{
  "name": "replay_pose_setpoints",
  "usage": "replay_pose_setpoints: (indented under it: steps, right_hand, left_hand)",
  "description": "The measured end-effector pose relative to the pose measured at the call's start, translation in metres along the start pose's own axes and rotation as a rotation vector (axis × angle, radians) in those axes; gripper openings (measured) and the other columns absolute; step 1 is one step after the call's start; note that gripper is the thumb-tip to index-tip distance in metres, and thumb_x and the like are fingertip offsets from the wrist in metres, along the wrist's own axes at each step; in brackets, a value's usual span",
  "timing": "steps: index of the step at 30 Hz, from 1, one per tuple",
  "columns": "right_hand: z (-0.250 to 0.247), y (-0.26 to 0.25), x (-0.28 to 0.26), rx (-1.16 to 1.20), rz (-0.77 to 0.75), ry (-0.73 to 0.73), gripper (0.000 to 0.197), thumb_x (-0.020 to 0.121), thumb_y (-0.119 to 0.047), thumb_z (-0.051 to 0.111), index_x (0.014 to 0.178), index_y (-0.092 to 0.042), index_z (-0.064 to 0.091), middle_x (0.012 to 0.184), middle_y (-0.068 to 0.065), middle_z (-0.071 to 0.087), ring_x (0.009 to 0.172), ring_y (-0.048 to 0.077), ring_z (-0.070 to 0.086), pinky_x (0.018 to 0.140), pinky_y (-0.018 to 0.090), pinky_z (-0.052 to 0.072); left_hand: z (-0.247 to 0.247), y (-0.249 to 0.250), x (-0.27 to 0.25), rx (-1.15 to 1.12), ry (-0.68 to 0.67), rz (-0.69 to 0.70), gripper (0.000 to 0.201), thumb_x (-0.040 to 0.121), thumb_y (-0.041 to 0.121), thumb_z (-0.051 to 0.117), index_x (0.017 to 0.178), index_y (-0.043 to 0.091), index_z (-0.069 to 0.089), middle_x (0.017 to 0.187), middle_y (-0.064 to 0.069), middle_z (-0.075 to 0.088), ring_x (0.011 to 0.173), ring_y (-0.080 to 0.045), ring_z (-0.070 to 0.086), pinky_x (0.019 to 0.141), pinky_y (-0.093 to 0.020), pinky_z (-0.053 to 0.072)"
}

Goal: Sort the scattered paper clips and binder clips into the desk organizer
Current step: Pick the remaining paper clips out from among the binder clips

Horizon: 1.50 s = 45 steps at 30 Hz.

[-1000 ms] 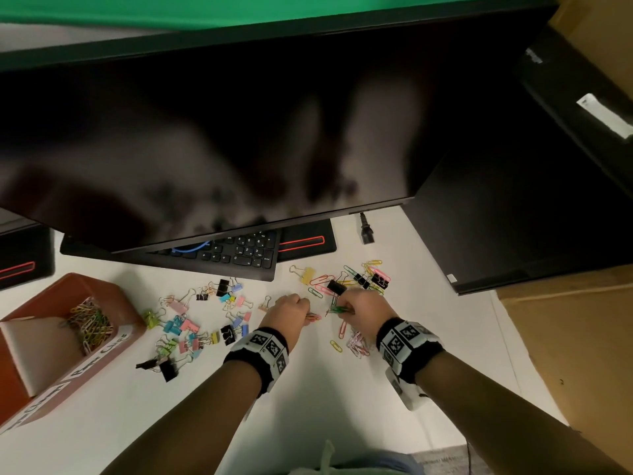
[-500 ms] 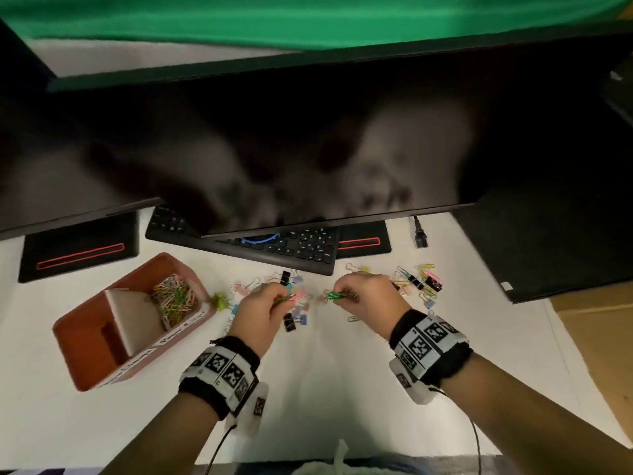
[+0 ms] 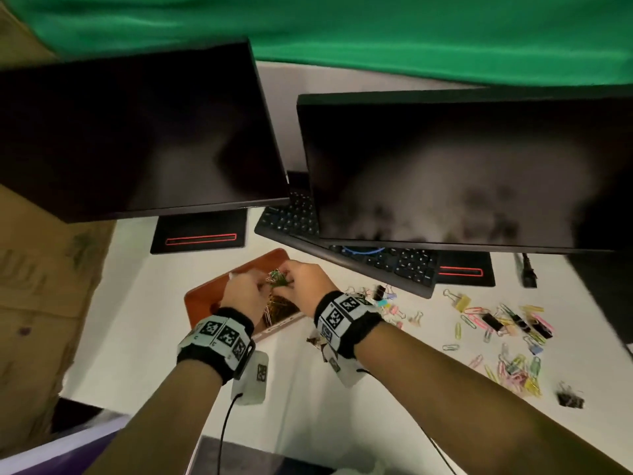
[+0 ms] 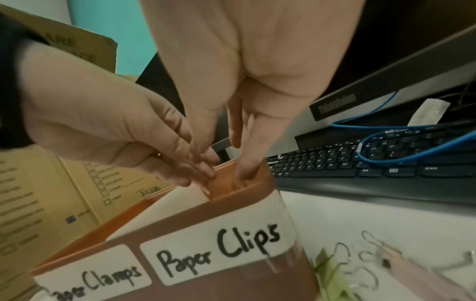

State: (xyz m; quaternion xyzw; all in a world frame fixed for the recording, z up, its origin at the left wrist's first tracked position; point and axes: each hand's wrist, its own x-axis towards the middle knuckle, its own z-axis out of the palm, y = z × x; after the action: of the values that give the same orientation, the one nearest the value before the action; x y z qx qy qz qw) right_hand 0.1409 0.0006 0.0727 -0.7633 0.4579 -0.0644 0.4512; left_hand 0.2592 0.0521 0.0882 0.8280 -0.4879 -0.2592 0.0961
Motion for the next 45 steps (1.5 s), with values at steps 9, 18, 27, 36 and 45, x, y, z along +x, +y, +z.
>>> replay_pose_setpoints:
  steps: [9,18,27,36,45]
  right_hand:
    - [-0.040,0.086,-0.077,0.097,-0.058,0.192,0.018,0.086,-0.030,0.063,0.103,-0.025,0.062,0.097,-0.009,0.057,0.081,0.006,0.055,0.075,0.020,0.045]
    - [-0.131,0.250,-0.192,-0.166,0.338,0.578,0.019,0.081,-0.021,0.068,0.100,-0.021,0.067,0.102,0.002,0.062,0.096,0.023,0.056,0.088,0.035,0.044]
    - [-0.174,0.311,-0.212,-0.039,0.529,0.313,0.049,0.075,-0.030,0.073,0.121,-0.030,0.056,0.125,0.000,0.046,0.113,0.020,0.047,0.103,0.030,0.039]
    - [-0.159,0.324,-0.203,-0.002,0.394,0.241,0.015,0.082,-0.015,0.066,0.097,-0.017,0.069,0.105,0.003,0.055,0.094,0.022,0.057,0.093,0.033,0.046]
    - [-0.188,0.339,-0.228,0.064,0.355,0.445,0.018,0.085,-0.001,0.059,0.093,-0.014,0.069,0.102,0.001,0.062,0.087,0.013,0.062,0.089,0.019,0.048]
  left_hand:
    - [0.029,0.034,-0.011,-0.220,-0.086,0.277,0.022,0.086,0.007,0.057,0.107,0.014,0.063,0.106,-0.004,0.067,0.097,-0.018,0.062,0.090,-0.033,0.050]
    - [0.136,0.148,-0.044,-0.212,-0.431,0.523,0.028,0.085,0.016,0.061,0.113,0.019,0.059,0.110,-0.003,0.061,0.087,-0.012,0.062,0.079,-0.027,0.053]
    - [0.226,0.231,-0.056,0.013,-0.539,0.697,0.049,0.086,0.018,0.057,0.132,0.024,0.043,0.136,0.001,0.040,0.123,-0.018,0.043,0.107,-0.029,0.035]
    - [0.274,0.260,-0.046,0.149,-0.464,0.601,0.029,0.083,0.019,0.061,0.112,0.021,0.058,0.117,-0.002,0.045,0.111,-0.023,0.049,0.100,-0.035,0.043]
    - [0.253,0.248,-0.049,-0.138,-0.265,0.542,0.029,0.079,0.012,0.065,0.107,0.016,0.060,0.107,0.002,0.053,0.091,-0.010,0.052,0.085,-0.018,0.042]
